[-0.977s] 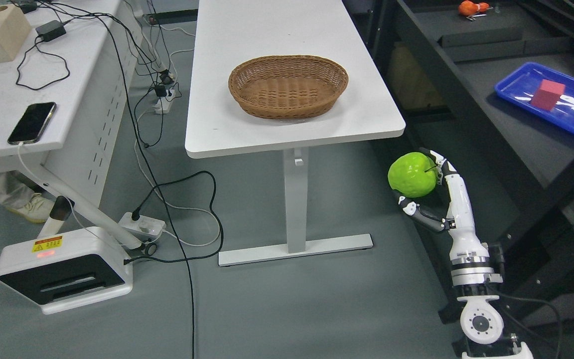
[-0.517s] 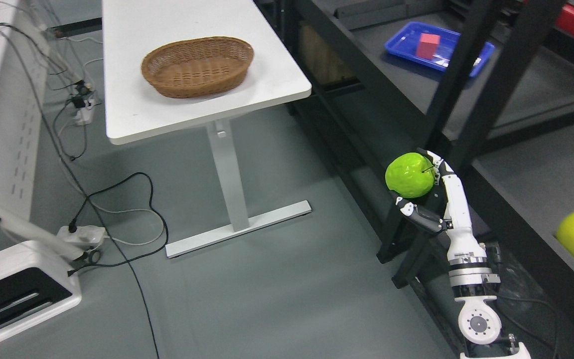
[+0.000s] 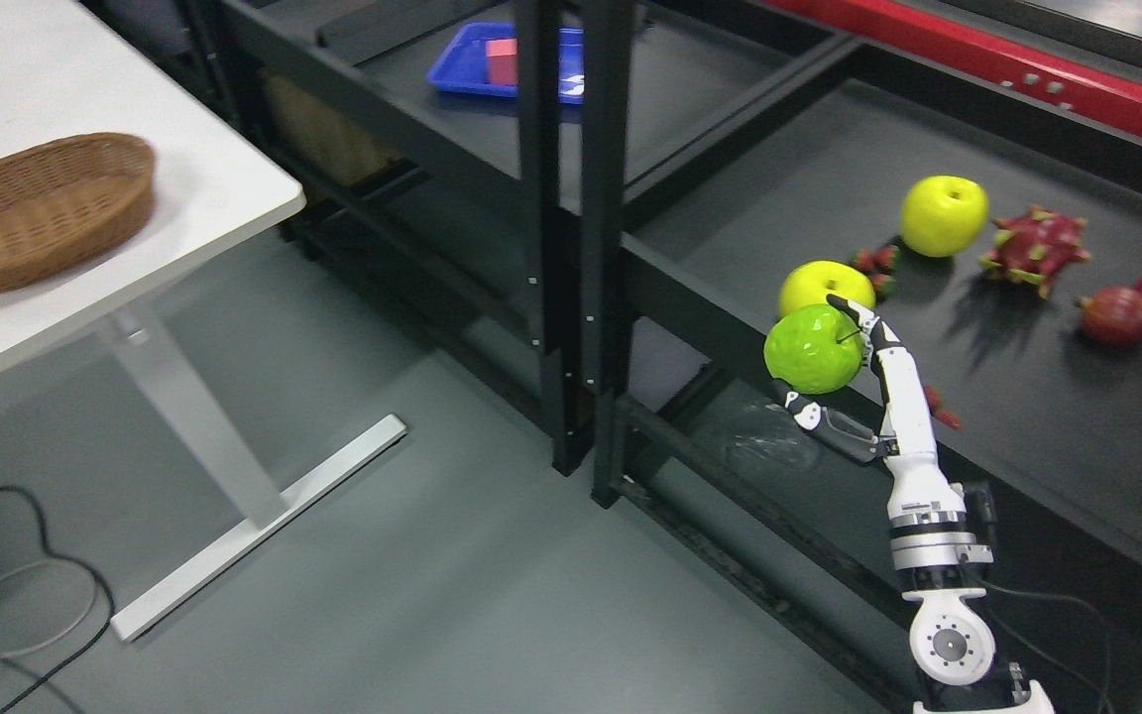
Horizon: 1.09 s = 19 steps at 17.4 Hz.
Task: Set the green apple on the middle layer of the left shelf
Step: 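Hold the green apple in the right hand while the robot turns to the shelf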
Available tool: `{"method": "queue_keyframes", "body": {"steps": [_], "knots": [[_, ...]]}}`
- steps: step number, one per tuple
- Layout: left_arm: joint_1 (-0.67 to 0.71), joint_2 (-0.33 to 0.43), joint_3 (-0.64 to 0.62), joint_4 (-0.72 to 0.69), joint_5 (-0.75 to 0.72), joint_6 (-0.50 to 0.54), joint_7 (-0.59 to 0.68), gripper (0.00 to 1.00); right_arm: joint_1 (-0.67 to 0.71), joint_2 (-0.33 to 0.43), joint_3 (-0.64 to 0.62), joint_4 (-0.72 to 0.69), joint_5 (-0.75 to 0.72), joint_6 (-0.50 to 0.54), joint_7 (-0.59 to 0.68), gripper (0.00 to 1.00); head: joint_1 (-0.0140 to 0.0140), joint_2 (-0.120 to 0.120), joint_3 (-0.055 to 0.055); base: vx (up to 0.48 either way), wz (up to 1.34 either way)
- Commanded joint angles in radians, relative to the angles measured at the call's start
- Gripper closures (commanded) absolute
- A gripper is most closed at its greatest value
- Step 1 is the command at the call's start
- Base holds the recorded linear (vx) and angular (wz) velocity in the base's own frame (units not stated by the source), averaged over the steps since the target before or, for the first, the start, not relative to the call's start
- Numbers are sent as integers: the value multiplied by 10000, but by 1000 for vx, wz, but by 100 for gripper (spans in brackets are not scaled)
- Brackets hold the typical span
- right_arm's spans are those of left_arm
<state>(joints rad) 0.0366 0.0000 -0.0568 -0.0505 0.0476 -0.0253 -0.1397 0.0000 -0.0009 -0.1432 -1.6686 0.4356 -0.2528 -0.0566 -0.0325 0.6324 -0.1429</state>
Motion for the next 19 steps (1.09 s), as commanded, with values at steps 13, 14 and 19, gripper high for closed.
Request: {"method": "queue_keyframes", "body": {"steps": [13,14,19], "knots": [[2,175,0,14,0,7,17,0,-276,-166,36,-4,0,28,13,100,0,0,0,117,-772],[2,175,0,-1,0,7,2,0,-276,-166,36,-4,0,28,13,100,0,-1,0,255,-579],[2,175,0,-1,0,7,2,0,-276,-166,36,-4,16,58,29,100,0,-2,0,308,-172]]}}
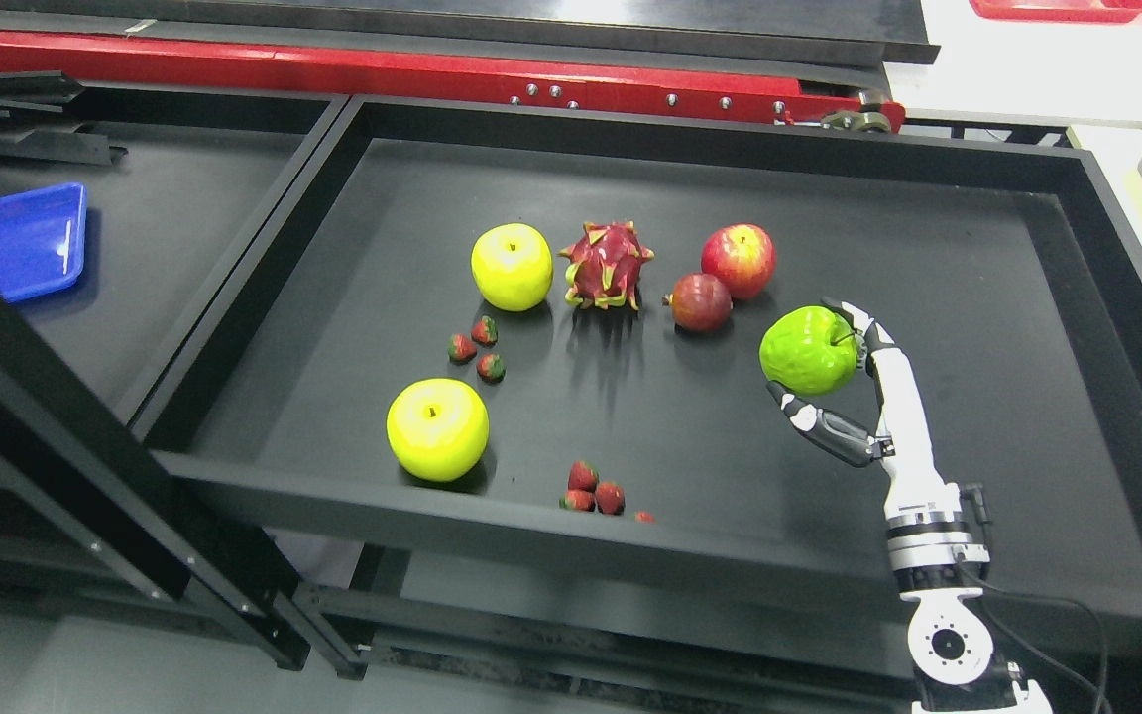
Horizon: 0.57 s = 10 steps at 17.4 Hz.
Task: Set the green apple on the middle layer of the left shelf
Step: 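Hold the green apple in the right hand while the robot turns to the shelf, then lower the green apple onto the shelf tray near the dragon fruit and release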
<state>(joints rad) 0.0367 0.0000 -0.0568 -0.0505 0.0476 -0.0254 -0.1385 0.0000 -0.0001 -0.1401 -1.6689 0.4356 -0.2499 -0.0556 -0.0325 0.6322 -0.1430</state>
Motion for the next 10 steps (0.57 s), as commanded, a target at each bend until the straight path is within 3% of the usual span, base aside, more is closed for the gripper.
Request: {"method": "queue_keyframes", "body": {"steps": [1,3,7,10], "knots": [[1,175,0,-1,0,8,4,0,-276,-174,20,0,16,121,34,100,0,0,0,290,7],[1,175,0,-1,0,8,-11,0,-276,-174,172,15,31,564,110,100,0,0,0,267,5],[1,175,0,-1,0,8,-11,0,0,-174,556,122,62,1301,1549,100,0,0,-1,208,-1],[1,175,0,-1,0,8,-11,0,306,-174,1275,107,31,1212,2226,100,0,0,-1,173,-11]]}}
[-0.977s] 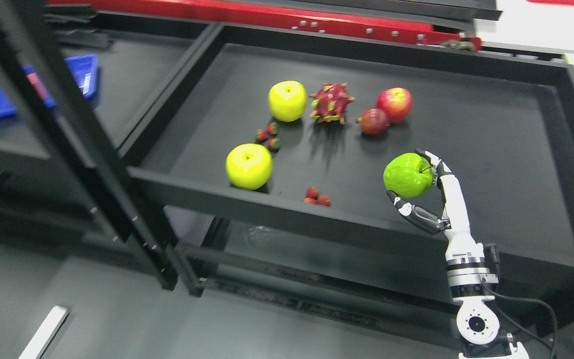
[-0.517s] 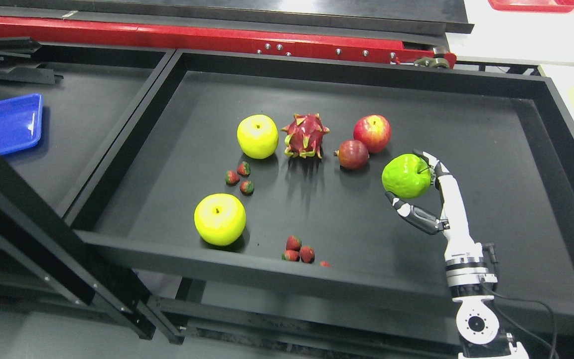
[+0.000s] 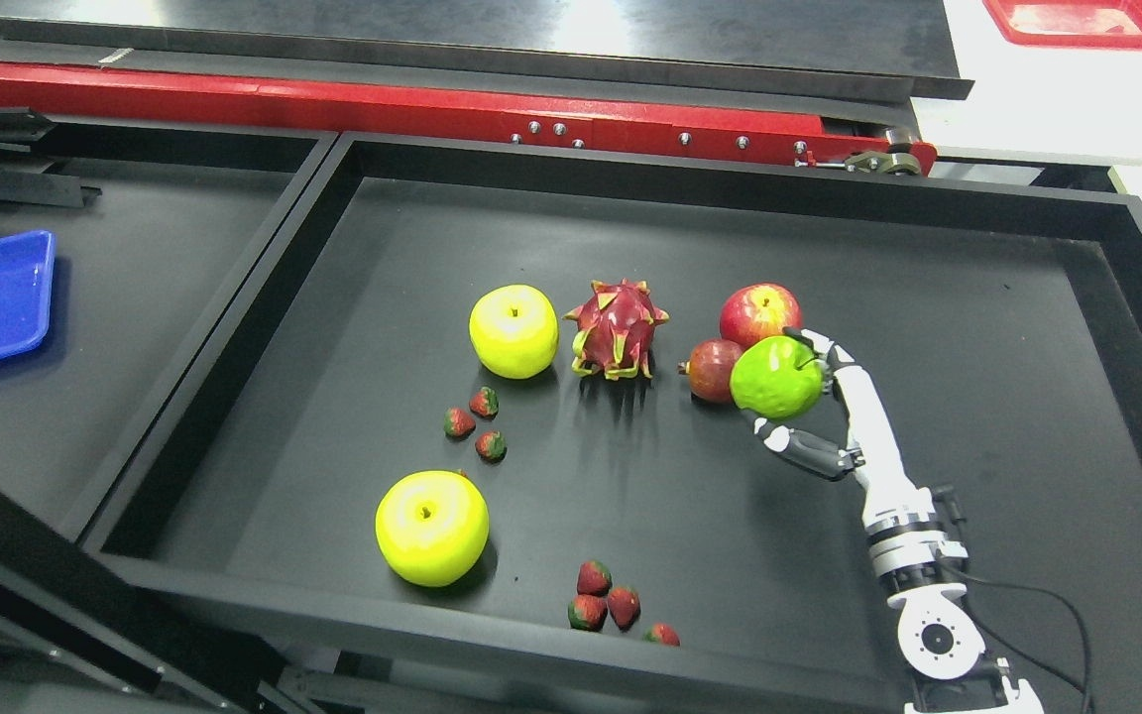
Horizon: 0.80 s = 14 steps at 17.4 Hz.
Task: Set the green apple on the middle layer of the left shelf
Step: 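Lower the green apple onto the shelf tray near the dragon fruit and release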
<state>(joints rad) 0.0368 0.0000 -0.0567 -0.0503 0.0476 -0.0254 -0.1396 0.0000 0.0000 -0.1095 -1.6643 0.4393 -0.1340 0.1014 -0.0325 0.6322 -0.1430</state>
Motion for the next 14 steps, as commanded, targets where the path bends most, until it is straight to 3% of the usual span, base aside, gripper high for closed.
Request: {"method": "queue_keyframes", "body": {"steps": [1,4,9,10,11,12,13,14], "knots": [[0,175,0,-3,0,9,0,0,322,-175,1352,61,-6,-131,840,100,0,0,0,168,-28],[0,175,0,-3,0,9,0,0,123,-175,2060,122,163,-118,1316,100,0,0,0,131,-4],[0,175,0,-3,0,9,15,0,-445,-175,2062,475,117,328,1653,97,0,0,0,111,-21],[0,175,0,-3,0,9,0,0,-430,-175,2016,475,87,160,1655,85,0,0,0,82,-12],[0,175,0,-3,0,9,0,0,-415,-175,1970,460,86,-115,1594,65,0,0,0,82,-12],[0,175,0,-3,0,-6,0,0,-399,-175,1939,429,56,-421,1563,10,0,-1,0,54,0],[0,175,0,12,0,9,15,0,-338,-175,1954,414,56,-515,1669,0,0,0,0,54,0],[0,175,0,-3,0,9,15,0,-292,-175,1924,383,40,-547,1640,0,0,-2,0,41,-11]]}}
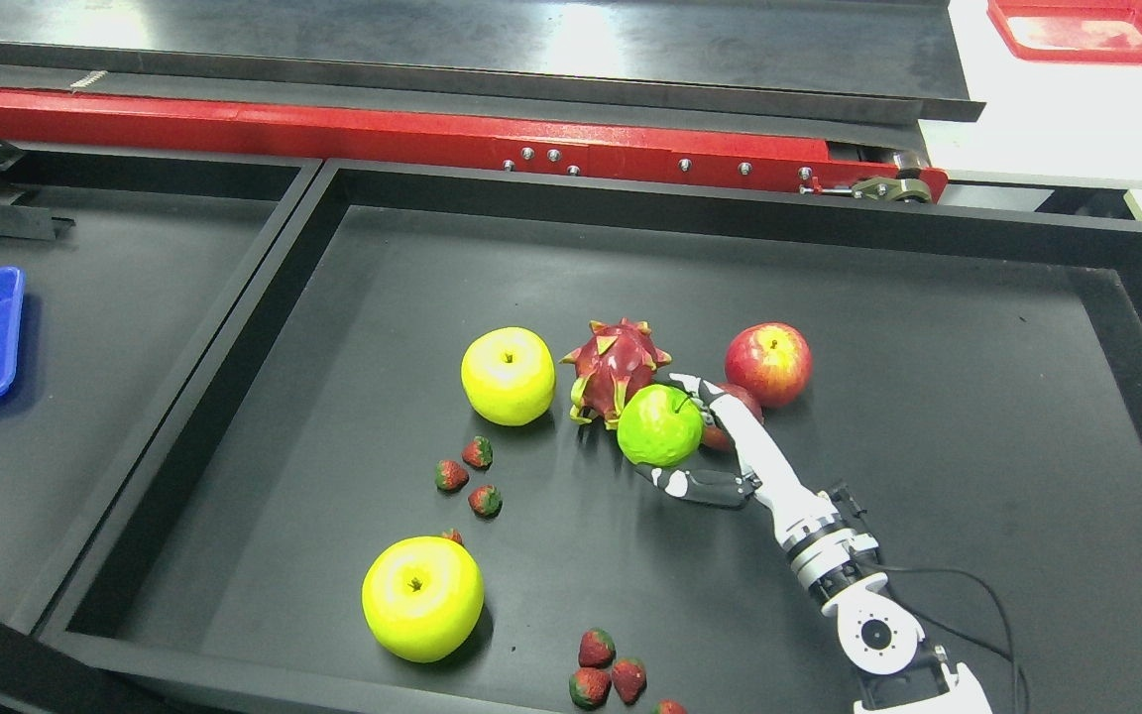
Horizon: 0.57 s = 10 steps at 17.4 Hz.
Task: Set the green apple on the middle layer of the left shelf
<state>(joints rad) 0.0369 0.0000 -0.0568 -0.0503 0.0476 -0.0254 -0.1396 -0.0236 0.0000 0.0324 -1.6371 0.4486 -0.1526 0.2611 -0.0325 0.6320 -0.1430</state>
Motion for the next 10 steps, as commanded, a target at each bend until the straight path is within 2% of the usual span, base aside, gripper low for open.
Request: {"method": "queue_keyframes", "body": {"steps": [1,5,8,10], "knots": [[-1,175,0,-3,0,-6,0,0,-25,-175,413,96,-68,-407,-33,0,0,0,0,41,-11],[-1,175,0,-3,0,9,0,0,36,-175,-550,95,-526,-407,-414,0,0,0,0,14,0],[-1,175,0,-3,15,9,0,0,249,-175,-1319,111,-1675,-361,-1565,0,0,0,0,0,0],[-1,175,0,-3,0,9,0,0,724,-175,-1520,96,-2610,-376,-1644,0,0,0,0,0,0]]}}
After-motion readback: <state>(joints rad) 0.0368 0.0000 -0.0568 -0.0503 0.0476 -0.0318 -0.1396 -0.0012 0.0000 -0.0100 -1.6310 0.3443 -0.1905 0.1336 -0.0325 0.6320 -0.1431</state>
